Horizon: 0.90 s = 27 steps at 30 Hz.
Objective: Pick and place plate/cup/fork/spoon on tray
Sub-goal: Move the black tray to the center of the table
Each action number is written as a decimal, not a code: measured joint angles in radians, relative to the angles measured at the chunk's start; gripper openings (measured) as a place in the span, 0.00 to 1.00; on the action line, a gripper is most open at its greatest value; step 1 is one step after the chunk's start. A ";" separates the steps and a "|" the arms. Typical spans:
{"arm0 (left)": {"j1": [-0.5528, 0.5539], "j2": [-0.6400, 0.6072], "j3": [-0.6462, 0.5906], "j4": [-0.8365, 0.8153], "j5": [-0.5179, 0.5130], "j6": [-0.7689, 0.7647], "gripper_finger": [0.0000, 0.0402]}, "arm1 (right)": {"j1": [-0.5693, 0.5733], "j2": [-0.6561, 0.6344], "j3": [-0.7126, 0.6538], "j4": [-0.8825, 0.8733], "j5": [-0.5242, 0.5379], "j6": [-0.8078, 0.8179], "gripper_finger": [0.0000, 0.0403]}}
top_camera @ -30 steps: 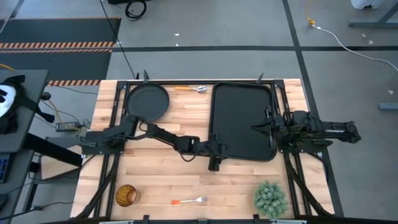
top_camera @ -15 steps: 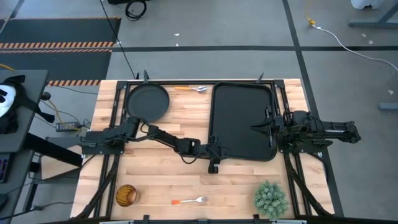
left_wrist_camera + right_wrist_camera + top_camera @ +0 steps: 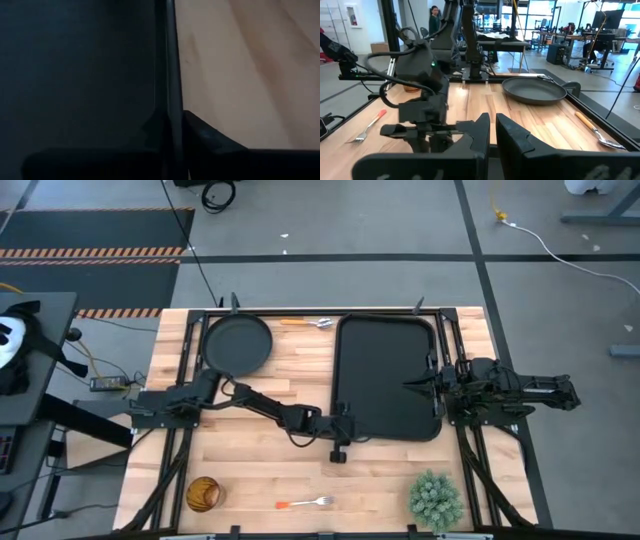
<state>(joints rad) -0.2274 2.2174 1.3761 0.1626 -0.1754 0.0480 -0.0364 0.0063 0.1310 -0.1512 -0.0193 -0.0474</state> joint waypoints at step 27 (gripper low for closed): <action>0.162 -0.402 -0.015 -1.216 0.327 0.721 0.13 | 0.000 0.000 0.000 0.019 0.000 0.000 0.09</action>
<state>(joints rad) -0.0657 1.8156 1.3614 -1.0534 0.1519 0.7695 -0.0360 0.0063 0.1310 -0.1326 -0.0193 -0.0474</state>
